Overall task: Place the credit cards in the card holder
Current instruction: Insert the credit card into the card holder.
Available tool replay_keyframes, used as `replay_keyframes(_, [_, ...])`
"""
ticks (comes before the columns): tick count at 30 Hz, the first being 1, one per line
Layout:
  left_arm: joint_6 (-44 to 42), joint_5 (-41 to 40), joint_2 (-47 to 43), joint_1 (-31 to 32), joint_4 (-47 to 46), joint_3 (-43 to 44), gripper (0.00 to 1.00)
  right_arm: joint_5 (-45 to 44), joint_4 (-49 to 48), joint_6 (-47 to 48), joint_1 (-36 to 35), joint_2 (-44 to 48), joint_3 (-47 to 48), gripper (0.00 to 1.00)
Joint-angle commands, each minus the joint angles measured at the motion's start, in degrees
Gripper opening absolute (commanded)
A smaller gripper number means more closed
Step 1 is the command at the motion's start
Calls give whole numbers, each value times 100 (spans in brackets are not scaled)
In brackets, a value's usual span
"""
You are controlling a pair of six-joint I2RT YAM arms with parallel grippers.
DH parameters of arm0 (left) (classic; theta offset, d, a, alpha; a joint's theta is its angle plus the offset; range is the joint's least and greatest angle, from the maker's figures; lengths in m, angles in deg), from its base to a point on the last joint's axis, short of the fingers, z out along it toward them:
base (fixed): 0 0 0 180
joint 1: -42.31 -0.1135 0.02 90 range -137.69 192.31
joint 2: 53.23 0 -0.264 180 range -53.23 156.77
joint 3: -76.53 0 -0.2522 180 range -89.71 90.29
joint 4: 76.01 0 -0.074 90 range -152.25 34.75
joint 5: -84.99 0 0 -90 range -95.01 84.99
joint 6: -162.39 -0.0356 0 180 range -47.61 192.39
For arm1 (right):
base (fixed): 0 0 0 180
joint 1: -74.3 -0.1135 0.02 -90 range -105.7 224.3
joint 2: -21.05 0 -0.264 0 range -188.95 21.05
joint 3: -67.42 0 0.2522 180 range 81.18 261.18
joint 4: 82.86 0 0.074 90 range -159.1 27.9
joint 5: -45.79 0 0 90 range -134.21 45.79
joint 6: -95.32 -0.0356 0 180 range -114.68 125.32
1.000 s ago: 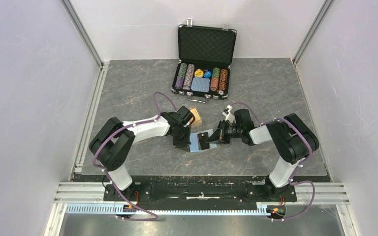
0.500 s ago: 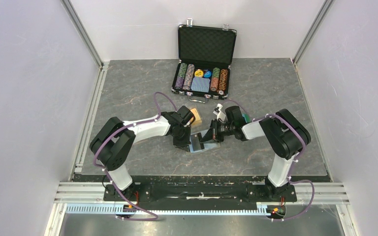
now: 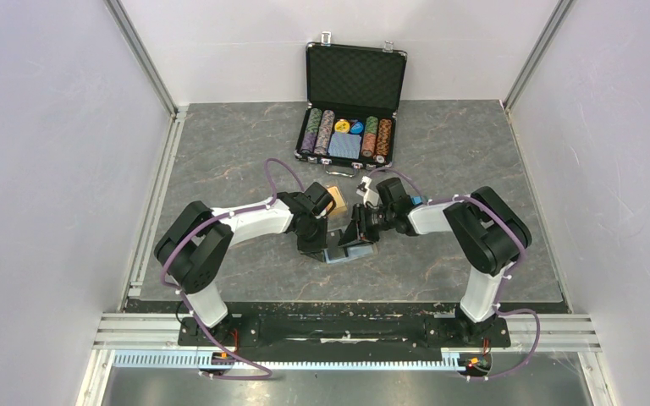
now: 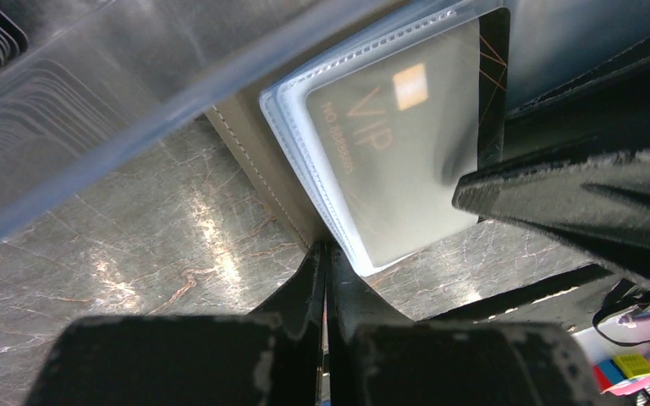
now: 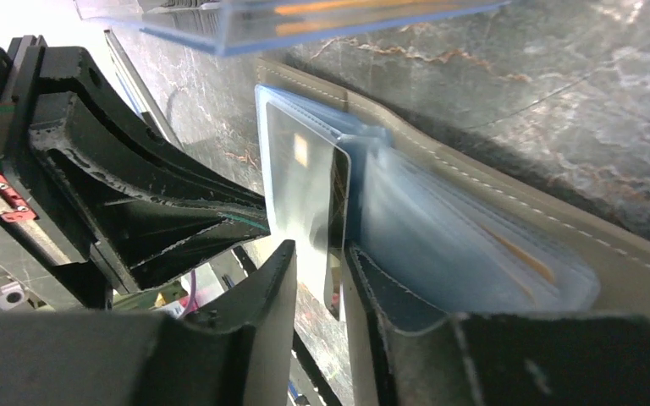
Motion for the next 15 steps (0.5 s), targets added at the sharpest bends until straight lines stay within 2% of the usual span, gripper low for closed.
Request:
replay_keyframes(1, [-188,-39,98,76,-245,150,2,-338,830,513,-92,216,133,32])
replay_keyframes(4, [-187,-28,103,77,-245,181,2,-289,813,492,-111,224,178,37])
replay_keyframes(11, [-236,-72,13,92,-250,229,2,37,761,392,-252,110,362,37])
replay_keyframes(15, [-300,-330,-288,108,-233,203,4,-240,1103,564,-235,339,469,43])
